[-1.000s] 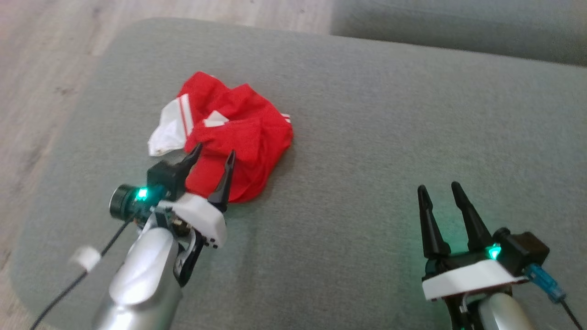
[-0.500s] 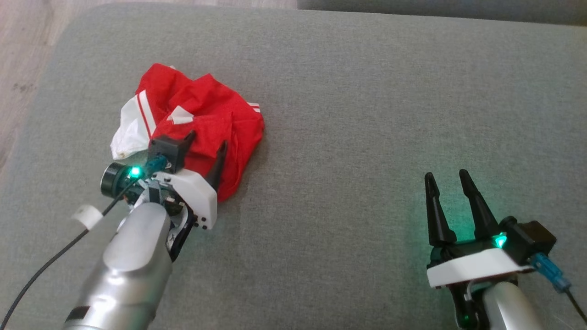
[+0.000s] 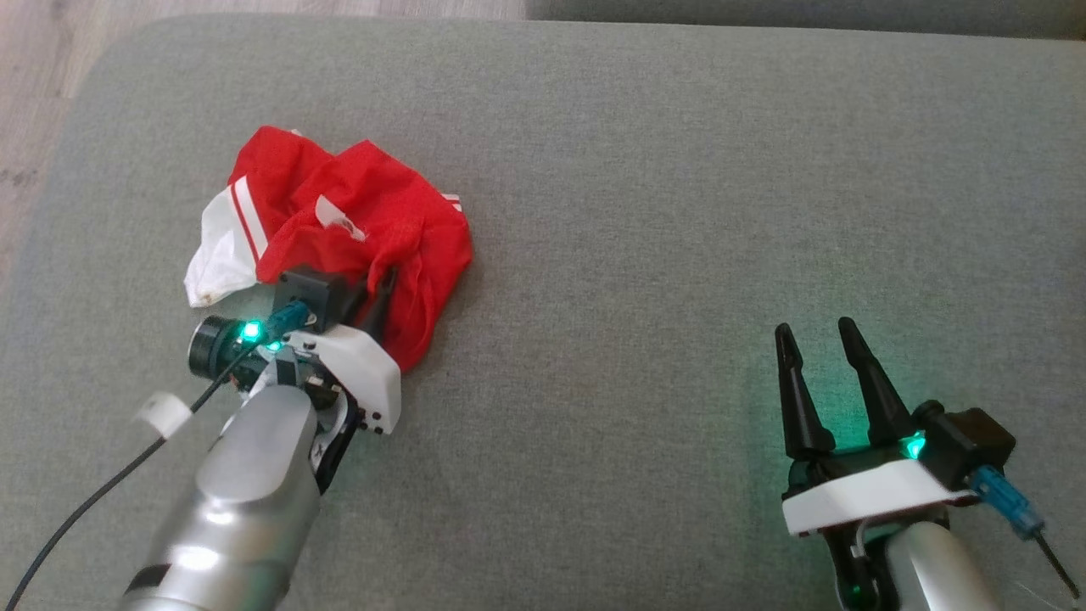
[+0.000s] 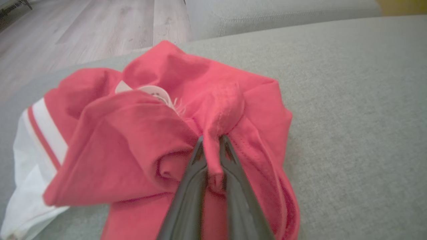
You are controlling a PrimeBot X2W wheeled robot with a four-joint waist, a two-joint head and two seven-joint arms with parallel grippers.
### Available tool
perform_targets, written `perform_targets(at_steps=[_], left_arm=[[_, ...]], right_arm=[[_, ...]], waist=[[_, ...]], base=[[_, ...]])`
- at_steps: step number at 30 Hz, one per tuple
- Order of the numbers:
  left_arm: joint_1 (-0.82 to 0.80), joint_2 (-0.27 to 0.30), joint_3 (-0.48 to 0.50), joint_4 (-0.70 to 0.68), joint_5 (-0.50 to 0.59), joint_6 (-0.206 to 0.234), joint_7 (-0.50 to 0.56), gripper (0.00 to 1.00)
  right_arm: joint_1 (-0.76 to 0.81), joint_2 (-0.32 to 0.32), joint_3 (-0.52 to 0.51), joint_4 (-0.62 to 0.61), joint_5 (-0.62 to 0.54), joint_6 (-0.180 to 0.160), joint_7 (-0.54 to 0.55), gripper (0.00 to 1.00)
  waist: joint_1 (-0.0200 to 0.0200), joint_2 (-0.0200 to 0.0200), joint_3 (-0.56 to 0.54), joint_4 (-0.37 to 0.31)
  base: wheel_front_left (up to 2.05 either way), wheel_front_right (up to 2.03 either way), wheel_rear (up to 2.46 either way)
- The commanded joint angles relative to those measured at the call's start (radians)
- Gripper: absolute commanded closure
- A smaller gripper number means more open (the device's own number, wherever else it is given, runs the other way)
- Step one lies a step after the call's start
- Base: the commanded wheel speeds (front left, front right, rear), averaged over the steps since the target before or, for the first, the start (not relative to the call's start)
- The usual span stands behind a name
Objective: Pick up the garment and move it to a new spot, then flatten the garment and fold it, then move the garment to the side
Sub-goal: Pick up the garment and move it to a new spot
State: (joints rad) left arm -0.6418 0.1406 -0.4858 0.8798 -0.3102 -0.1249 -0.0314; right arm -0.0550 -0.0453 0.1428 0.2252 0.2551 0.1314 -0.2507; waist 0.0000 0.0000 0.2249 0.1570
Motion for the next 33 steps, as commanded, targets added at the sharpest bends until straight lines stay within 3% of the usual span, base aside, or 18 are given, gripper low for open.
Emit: perform_targets(at_steps=[1, 9, 17, 23, 26, 33], left_arm=[[-0.052, 0.031, 0.027, -0.02, -0.009, -0.005, -0.03, 1.0], [-0.054, 0.061, 0.028, -0.116, -0.004, -0.005, -0.169, 1.0], [-0.058, 0.106, 0.029, -0.371, 0.014, -0.004, -0.214, 1.0], [-0.094, 0.125, 0.026, -0.531, 0.024, 0.006, -0.173, 1.0], [-0.116, 0.129, 0.015, -0.632, 0.022, 0.01, -0.114, 1.0], [-0.18, 0.133, -0.014, -0.689, 0.029, 0.01, -0.028, 1.0]], right_arm=[[-0.033, -0.005, 0.024, -0.022, -0.001, -0.001, -0.011, 0.0], [-0.021, -0.005, 0.02, -0.008, 0.004, -0.001, -0.011, 0.0], [-0.016, -0.005, 0.041, -0.014, 0.031, -0.001, -0.011, 0.0], [-0.033, -0.005, 0.06, -0.037, 0.044, -0.001, -0.011, 0.0], [-0.047, -0.005, 0.081, -0.046, 0.062, -0.001, -0.011, 0.0], [-0.099, -0.005, 0.151, -0.069, 0.109, -0.001, -0.011, 0.0]], waist=[[0.0, 0.0, -0.004, -0.002], [0.0, 0.0, -0.062, -0.01], [0.0, 0.0, -0.115, -0.056], [0.0, 0.0, -0.109, -0.119], [0.0, 0.0, -0.097, -0.183], [0.0, 0.0, -0.052, -0.306]], base=[[0.0, 0.0, 0.0], [0.0, 0.0, 0.0], [0.0, 0.0, 0.0], [0.0, 0.0, 0.0], [0.0, 0.0, 0.0], [0.0, 0.0, 0.0]])
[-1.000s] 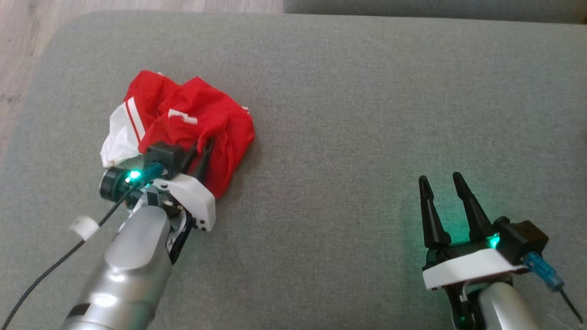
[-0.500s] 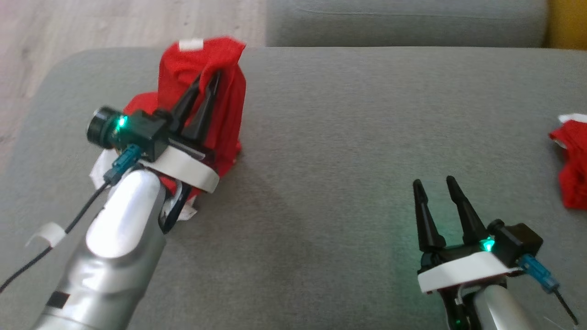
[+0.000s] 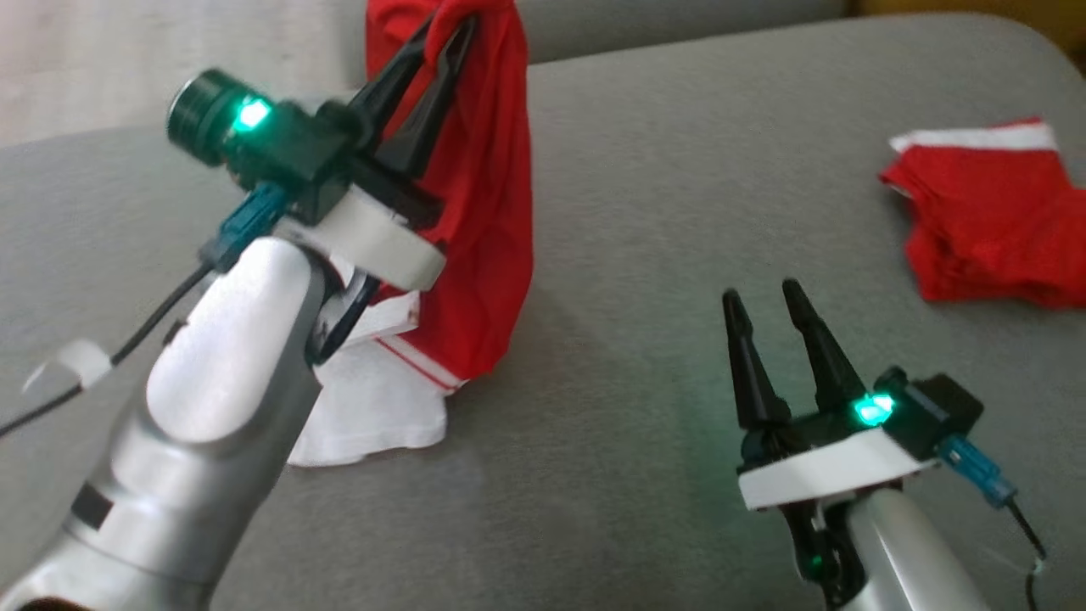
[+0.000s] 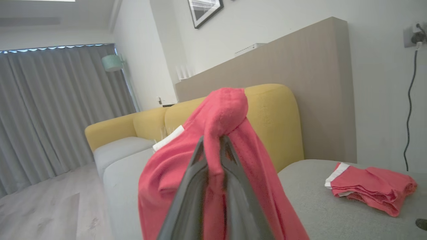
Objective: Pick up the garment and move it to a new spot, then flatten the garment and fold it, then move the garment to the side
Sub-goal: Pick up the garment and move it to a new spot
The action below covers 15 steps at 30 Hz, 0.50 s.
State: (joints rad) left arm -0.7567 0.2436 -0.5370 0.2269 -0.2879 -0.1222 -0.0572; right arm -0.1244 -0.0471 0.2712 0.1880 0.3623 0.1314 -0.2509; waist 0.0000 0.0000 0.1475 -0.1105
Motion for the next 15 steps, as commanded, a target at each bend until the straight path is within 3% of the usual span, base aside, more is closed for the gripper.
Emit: perform_targets(at_steps=[1, 12, 13, 14, 15], left_arm=[[-0.082, 0.032, 0.028, -0.034, 0.01, 0.005, 0.009, 1.0], [-0.298, 0.07, -0.063, 0.138, 0.015, -0.007, 0.044, 1.0], [-0.317, 0.069, -0.073, 0.169, 0.012, -0.007, 0.044, 0.84], [-0.336, 0.066, -0.084, 0.201, 0.007, -0.008, 0.041, 0.0], [-0.354, 0.063, -0.096, 0.235, 0.002, -0.008, 0.04, 0.0]], right_arm=[[-0.036, -0.003, 0.029, -0.035, 0.008, -0.001, -0.011, 0.0], [-0.085, -0.003, 0.107, -0.068, 0.082, -0.001, -0.011, 0.0], [-0.086, -0.003, 0.113, -0.069, 0.086, -0.001, -0.011, 0.0], [-0.088, -0.003, 0.118, -0.069, 0.091, -0.001, -0.011, 0.0], [-0.09, -0.003, 0.124, -0.07, 0.094, -0.001, -0.011, 0.0]], waist=[[0.0, 0.0, 0.035, -0.056], [0.0, 0.0, 0.135, -0.257], [0.0, 0.0, 0.143, -0.271], [0.0, 0.0, 0.149, -0.281], [0.0, 0.0, 0.155, -0.292]], base=[[0.0, 0.0, 0.0], [0.0, 0.0, 0.0], [0.0, 0.0, 0.0], [0.0, 0.0, 0.0], [0.0, 0.0, 0.0]])
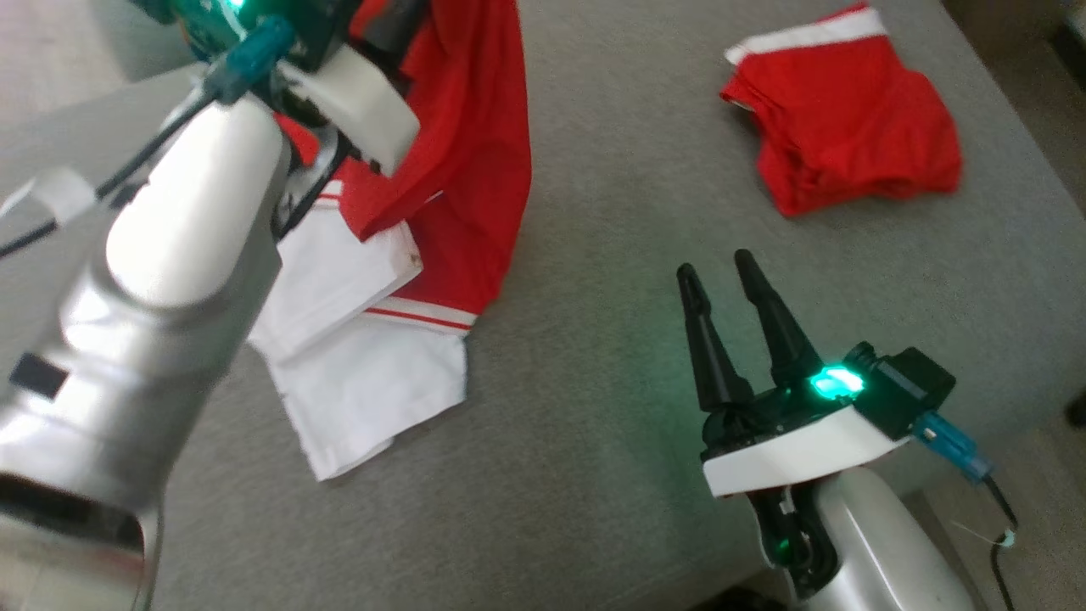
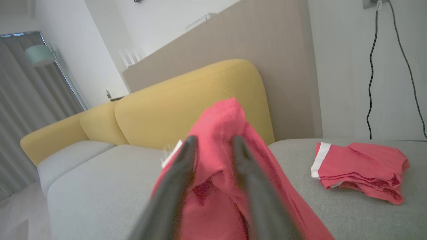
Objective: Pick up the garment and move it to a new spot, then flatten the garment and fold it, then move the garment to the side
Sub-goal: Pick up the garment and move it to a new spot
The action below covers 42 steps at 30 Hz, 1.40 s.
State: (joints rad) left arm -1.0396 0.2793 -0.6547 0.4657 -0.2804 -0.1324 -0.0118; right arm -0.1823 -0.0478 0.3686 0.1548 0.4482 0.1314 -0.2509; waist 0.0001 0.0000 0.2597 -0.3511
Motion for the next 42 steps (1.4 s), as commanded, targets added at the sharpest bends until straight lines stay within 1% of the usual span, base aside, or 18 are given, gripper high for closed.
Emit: perform_targets(at_steps=[1, 5, 8, 13, 15, 16, 19, 24, 27, 30, 32, 35, 38, 42], left_arm=[[-0.089, 0.026, 0.009, 0.026, -0.009, 0.002, -0.012, 0.0], [-0.144, 0.017, 0.003, 0.14, -0.021, 0.002, -0.068, 0.0], [-0.155, 0.006, -0.002, 0.195, -0.037, 0.002, -0.116, 0.0], [-0.12, 0.01, -0.005, 0.235, -0.067, 0.002, -0.185, 0.0], [-0.078, 0.008, 0.021, 0.232, -0.096, 0.019, -0.209, 0.0], [-0.078, 0.008, 0.021, 0.232, -0.096, 0.019, -0.209, 0.0], [0.019, 0.004, 0.053, 0.193, -0.137, 0.045, -0.232, 0.0], [0.226, 0.01, 0.095, 0.082, -0.183, 0.099, -0.247, 0.0], [0.354, 0.017, 0.122, 0.007, -0.204, 0.135, -0.249, 0.0], [0.489, 0.005, 0.156, -0.075, -0.221, 0.177, -0.249, 0.0], [0.582, -0.013, 0.176, -0.124, -0.228, 0.201, -0.25, 0.0], [0.69, -0.039, 0.197, -0.173, -0.203, 0.231, -0.25, 0.0], [0.758, -0.072, 0.224, -0.202, -0.186, 0.239, -0.25, 0.0], [0.79, -0.095, 0.24, -0.209, -0.156, 0.222, -0.25, 0.0]], right_arm=[[-0.034, -0.002, 0.032, -0.037, 0.011, -0.001, -0.011, 0.0], [-0.036, -0.002, 0.038, -0.039, 0.013, -0.001, -0.011, 0.0], [-0.033, -0.002, 0.024, -0.036, 0.006, -0.001, -0.011, 0.0], [-0.025, -0.002, -0.008, -0.025, -0.026, -0.001, -0.011, 0.0], [-0.019, -0.002, -0.025, -0.021, -0.041, -0.001, -0.011, 0.0], [-0.019, -0.002, -0.025, -0.021, -0.041, -0.001, -0.011, 0.0], [-0.004, -0.002, -0.057, -0.02, -0.066, -0.001, -0.011, 0.0], [0.027, -0.002, -0.108, -0.014, -0.112, -0.001, -0.011, 0.0], [0.039, -0.002, -0.136, -0.013, -0.131, -0.001, -0.011, 0.0], [0.054, -0.002, -0.16, -0.011, -0.143, -0.001, -0.011, 0.0], [0.064, -0.002, -0.172, -0.01, -0.146, -0.001, -0.011, 0.0], [0.079, -0.002, -0.182, -0.006, -0.15, -0.001, -0.011, 0.0], [0.09, -0.002, -0.178, -0.001, -0.154, -0.001, -0.011, 0.0], [0.097, -0.002, -0.177, 0.001, -0.157, -0.001, -0.011, 0.0]], waist=[[-0.0001, 0.0, 0.047, -0.058], [-0.0001, 0.0, 0.058, -0.067], [-0.0001, 0.0, 0.055, -0.05], [-0.0001, 0.0, 0.024, 0.017], [-0.0001, 0.0, -0.002, 0.053], [-0.0001, 0.0, -0.002, 0.053], [-0.0001, 0.0, -0.035, 0.116], [-0.0001, 0.0, -0.083, 0.218], [-0.0001, 0.0, -0.101, 0.263], [-0.0001, 0.0, -0.121, 0.294], [-0.0001, 0.0, -0.131, 0.308], [-0.0001, 0.0, -0.142, 0.324], [-0.0001, 0.0, -0.149, 0.331], [-0.0001, 0.0, -0.15, 0.33]], base=[[0.0, 0.0, 0.0], [0.0, 0.0, 0.0], [0.0, 0.0, 0.0], [0.0, 0.0, 0.0], [0.0, 0.0, 0.0], [0.0, 0.0, 0.0], [0.0, 0.0, 0.0], [0.0, 0.0, 0.0], [0.0, 0.0, 0.0], [0.0, 0.0, 0.0], [0.0, 0.0, 0.0], [0.0, 0.0, 0.0], [0.0, 0.0, 0.0], [0.0, 0.0, 0.0]])
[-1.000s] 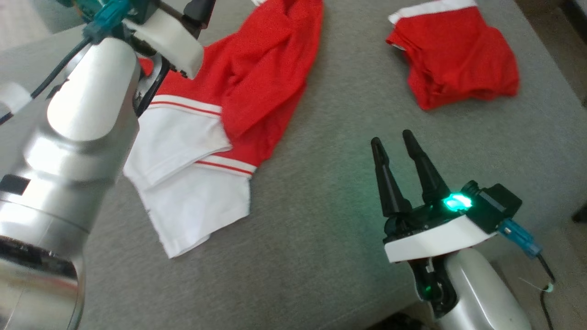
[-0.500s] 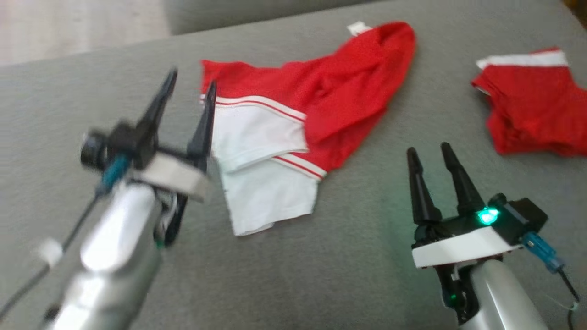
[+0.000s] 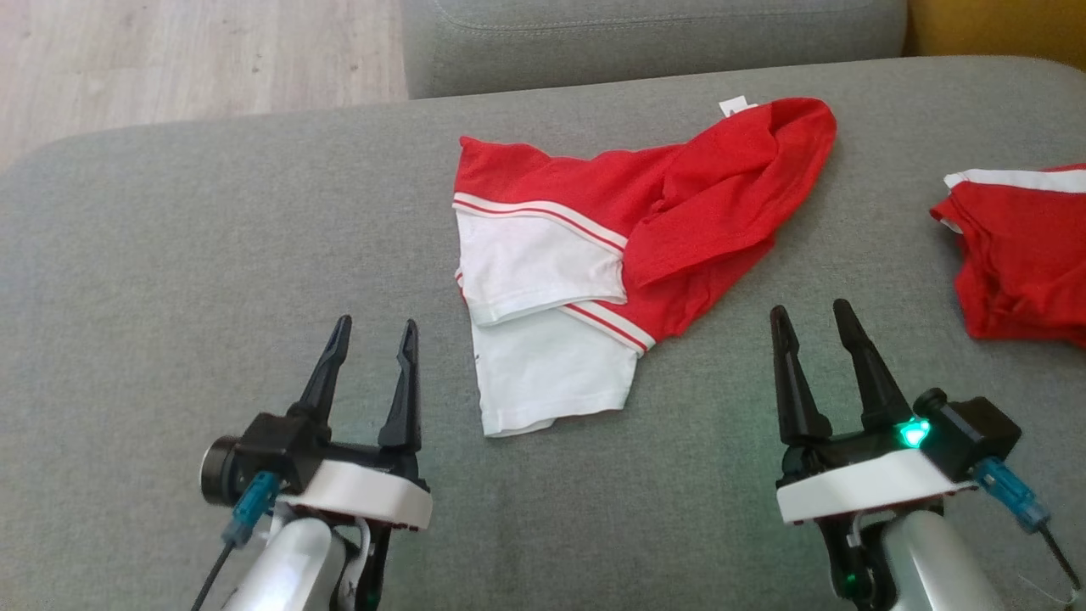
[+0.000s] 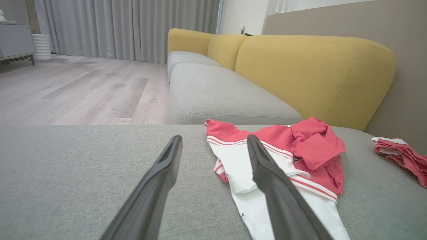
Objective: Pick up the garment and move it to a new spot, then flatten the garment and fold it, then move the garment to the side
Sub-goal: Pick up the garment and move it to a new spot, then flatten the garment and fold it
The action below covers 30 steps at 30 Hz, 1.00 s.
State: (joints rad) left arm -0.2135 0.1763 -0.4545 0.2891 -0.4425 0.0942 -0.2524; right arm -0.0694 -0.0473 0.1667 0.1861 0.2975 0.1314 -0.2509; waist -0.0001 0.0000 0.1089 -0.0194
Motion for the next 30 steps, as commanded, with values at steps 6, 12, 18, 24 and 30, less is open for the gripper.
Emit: perform_targets(at_steps=[6, 12, 18, 24, 30], left_arm=[[-0.06, 0.01, 0.019, 0.019, 0.034, -0.052, -0.002, 0.0], [-0.135, 0.036, -0.062, 0.114, 0.091, -0.097, 0.095, 0.0], [-0.21, 0.044, -0.092, 0.176, 0.117, -0.12, 0.128, 0.0], [-0.27, 0.055, -0.117, 0.237, 0.173, -0.093, 0.122, 0.0], [-0.322, 0.052, -0.124, 0.304, 0.211, -0.042, 0.097, 0.0]], right_arm=[[-0.025, -0.003, 0.04, -0.033, -0.004, -0.001, -0.011, 0.0], [-0.031, -0.003, 0.041, -0.034, -0.001, -0.001, -0.011, 0.0], [-0.052, -0.003, 0.039, -0.038, 0.001, -0.001, -0.011, 0.0], [-0.065, -0.003, 0.039, -0.037, 0.002, -0.001, -0.011, 0.0], [-0.076, -0.003, 0.037, -0.035, 0.008, -0.001, -0.011, 0.0]], waist=[[0.0001, 0.0, 0.021, -0.03], [0.0001, 0.0, 0.069, -0.06], [0.0001, 0.0, 0.118, -0.092], [0.0001, 0.0, 0.146, -0.118], [0.0001, 0.0, 0.163, -0.143]], base=[[0.0, 0.0, 0.0], [0.0, 0.0, 0.0], [0.0, 0.0, 0.0], [0.0, 0.0, 0.0], [0.0, 0.0, 0.0]])
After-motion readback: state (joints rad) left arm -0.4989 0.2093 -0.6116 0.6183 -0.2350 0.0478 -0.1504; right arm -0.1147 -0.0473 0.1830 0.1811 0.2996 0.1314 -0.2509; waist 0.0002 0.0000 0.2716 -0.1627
